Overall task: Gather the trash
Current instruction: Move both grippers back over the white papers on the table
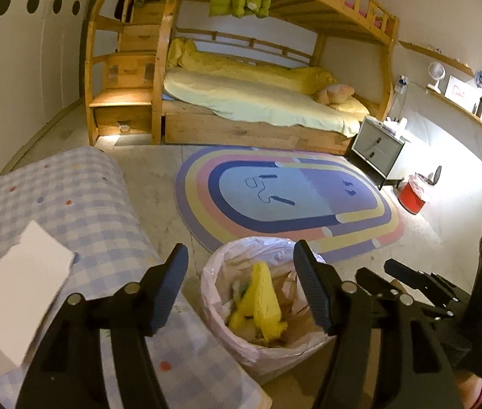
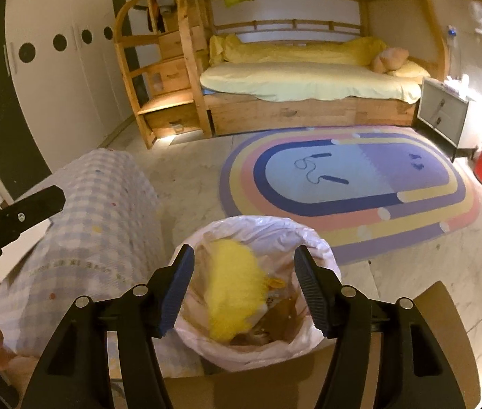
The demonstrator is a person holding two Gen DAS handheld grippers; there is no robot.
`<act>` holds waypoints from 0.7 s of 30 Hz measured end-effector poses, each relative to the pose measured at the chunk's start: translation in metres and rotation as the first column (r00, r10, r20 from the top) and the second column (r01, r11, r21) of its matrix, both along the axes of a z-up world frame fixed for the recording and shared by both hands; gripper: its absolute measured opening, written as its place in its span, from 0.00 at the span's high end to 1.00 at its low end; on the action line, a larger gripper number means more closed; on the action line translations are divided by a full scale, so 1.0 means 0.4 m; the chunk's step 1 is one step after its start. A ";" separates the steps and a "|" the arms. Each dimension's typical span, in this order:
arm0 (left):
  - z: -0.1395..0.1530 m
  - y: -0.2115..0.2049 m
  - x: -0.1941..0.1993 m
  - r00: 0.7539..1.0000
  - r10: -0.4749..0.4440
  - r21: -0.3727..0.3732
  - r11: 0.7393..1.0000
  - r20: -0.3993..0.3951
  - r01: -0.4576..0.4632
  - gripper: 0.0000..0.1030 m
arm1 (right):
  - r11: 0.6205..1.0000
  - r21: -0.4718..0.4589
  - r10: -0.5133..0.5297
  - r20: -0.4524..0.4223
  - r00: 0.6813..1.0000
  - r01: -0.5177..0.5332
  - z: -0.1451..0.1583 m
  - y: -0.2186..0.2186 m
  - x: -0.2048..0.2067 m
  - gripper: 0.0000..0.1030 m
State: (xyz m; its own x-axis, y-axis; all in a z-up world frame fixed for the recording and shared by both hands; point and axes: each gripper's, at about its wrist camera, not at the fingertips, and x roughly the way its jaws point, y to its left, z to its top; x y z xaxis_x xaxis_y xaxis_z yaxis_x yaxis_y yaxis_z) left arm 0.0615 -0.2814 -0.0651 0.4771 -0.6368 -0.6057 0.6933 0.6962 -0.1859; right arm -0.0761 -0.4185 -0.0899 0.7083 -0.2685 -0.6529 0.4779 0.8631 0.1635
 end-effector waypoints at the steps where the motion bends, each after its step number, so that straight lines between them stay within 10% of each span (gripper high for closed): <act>1: 0.010 0.017 -0.009 1.000 0.006 -0.001 1.000 0.012 -0.006 0.39 | 1.000 -0.001 0.005 0.009 1.000 -0.005 0.009 0.005 -0.008 0.40; 21: 0.106 0.432 -0.066 0.955 0.252 0.010 0.966 0.154 -0.257 0.38 | 0.944 -0.068 0.327 0.062 0.943 -0.323 0.141 0.351 0.079 0.40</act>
State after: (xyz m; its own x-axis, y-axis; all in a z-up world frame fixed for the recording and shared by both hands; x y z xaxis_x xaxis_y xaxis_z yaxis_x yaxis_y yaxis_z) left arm 0.0350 -0.1085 -0.0225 0.7078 -0.4652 -0.5316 0.5108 0.8569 -0.0699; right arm -0.0445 -0.2781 -0.0334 0.8075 -0.0511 -0.5876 0.1590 0.9782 0.1335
